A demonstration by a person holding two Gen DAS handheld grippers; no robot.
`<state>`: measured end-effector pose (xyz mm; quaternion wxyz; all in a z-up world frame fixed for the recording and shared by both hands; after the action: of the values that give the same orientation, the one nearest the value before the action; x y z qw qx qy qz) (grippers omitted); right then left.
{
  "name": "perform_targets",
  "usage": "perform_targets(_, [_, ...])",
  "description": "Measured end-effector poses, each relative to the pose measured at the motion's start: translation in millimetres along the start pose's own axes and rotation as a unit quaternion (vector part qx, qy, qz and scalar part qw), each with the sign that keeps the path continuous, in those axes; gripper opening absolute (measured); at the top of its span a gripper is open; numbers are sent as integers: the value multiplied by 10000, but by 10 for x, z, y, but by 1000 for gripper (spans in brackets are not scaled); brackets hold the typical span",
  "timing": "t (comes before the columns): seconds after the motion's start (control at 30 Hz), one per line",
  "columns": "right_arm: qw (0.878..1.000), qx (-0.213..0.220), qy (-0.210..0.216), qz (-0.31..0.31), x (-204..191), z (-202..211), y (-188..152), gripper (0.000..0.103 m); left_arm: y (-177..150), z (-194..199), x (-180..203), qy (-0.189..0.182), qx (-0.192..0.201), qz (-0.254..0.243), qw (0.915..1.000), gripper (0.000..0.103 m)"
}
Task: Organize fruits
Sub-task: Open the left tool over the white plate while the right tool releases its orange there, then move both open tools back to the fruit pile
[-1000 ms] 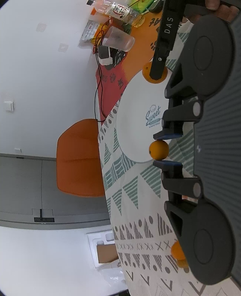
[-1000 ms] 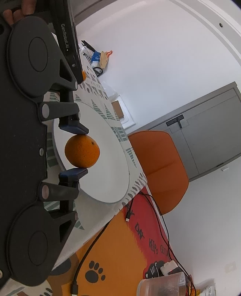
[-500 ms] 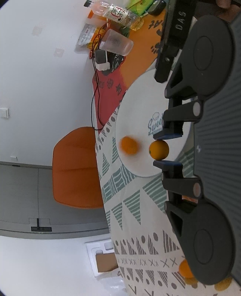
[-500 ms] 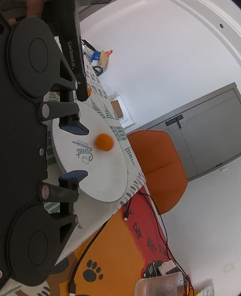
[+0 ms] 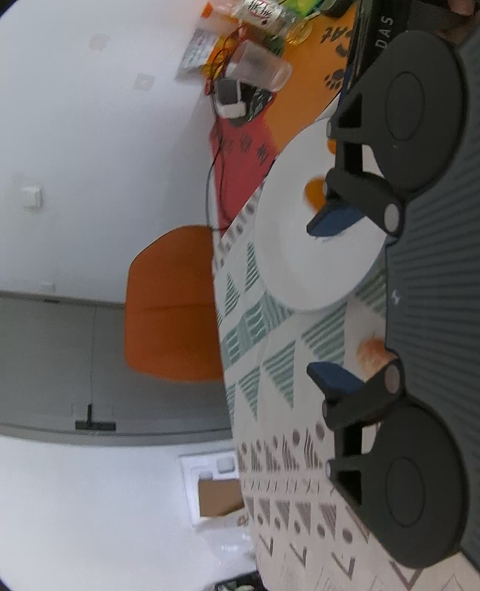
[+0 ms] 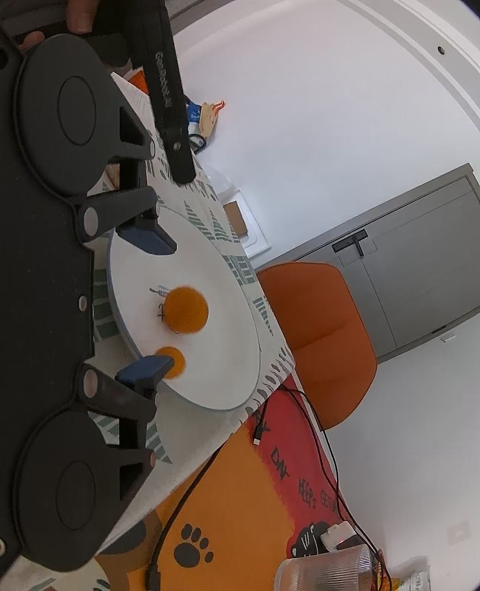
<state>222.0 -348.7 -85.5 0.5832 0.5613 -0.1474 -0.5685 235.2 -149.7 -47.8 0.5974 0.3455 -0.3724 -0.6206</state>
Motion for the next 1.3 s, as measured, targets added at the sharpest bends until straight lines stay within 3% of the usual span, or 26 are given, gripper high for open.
perform_targets(0.27, [9999,55,-68,60,-74,20,26,83,57,179,-347,356,235,184,9989,89])
perform_targets(0.33, [9999,63,-44,88,-111,25,35,87,74,237,-412,408,310,228,9984,96])
perform_targets(0.5, [9998,84,1,179,-211,9,43,97,84,350,-527,434,381,229,9981,99])
perform_targets(1.3, [9989,-77,274,375,-562,-138,-43,100,1,701,-1243,819,374,660,9937,99])
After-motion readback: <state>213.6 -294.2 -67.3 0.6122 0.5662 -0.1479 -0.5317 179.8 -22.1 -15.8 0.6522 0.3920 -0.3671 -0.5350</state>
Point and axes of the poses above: each gripper's, at about its wrist camera, not at the fingertips, and z roughly against the way its jaws point, x to its right, y to its top, the point moved 7 cm from there along -z, roughly the way its jaws point, and after that the axes turned 8 degrees about y, right-handed, at the moved point
